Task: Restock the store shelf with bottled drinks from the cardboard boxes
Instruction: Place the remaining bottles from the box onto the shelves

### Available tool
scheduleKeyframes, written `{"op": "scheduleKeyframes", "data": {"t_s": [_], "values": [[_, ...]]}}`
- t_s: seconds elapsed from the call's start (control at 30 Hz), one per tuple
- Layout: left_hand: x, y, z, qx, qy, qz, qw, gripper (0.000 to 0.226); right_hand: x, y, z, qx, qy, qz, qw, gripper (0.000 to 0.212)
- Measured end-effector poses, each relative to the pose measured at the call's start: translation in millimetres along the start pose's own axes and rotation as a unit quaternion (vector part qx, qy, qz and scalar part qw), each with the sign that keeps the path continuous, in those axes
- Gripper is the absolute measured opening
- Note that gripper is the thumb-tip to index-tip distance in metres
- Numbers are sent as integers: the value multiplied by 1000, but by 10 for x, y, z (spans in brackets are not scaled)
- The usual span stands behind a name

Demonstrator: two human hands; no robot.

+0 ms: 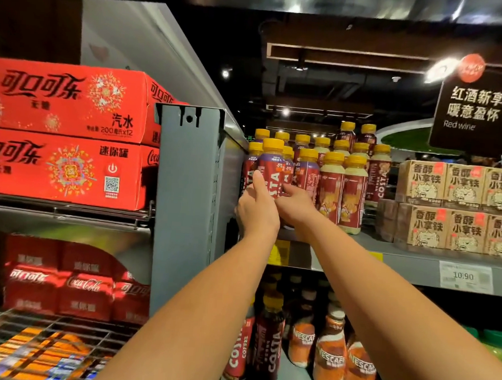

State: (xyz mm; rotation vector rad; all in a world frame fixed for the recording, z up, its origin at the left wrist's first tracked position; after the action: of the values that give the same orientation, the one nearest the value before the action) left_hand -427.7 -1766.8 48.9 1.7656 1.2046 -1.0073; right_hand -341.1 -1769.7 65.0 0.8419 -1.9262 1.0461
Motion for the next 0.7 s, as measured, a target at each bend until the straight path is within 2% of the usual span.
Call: {"op": "scheduleKeyframes", "data": {"t_s": [0.1, 0.2, 0.33, 0.47, 0.57, 0.63, 0.7], "values": [[4, -14, -2, -5, 5, -18, 1000, 60, -25, -9, 2, 8, 5, -7, 1000, 31], [5, -47, 8, -6, 9, -22, 1000, 57, -49, 5, 43, 7, 2, 32, 999, 23], [-3, -74, 77, -1, 18, -48, 999, 48, 21, -4, 159, 15, -3, 57, 998, 25], [2, -41, 256, 1, 53, -69, 996, 25, 42, -138, 420, -54, -38, 92, 994, 17], [51, 69, 549, 10, 59, -124, 991, 20, -29, -440, 802, -83, -51, 197, 976, 16], [102, 162, 807, 33, 38, -190, 980, 18, -94, -704, 1104, -58, -39, 271, 960, 17], [174, 263, 1070, 72, 22, -290, 954, 18, -188, -955, 1424, -16, -6, 352, 936, 18]]}}
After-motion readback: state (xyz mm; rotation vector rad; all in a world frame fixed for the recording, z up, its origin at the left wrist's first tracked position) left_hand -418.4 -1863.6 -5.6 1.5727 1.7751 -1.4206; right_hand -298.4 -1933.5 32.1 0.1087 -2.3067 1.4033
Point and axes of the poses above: each hand's wrist, its own z-axis away from the middle knuckle, its own y-axis out of the palm, x = y × z, the point moved 1 cm from there along -z, towards the middle knuckle, and after that the axes turned 10 degrees about x, right-handed, at the moved point
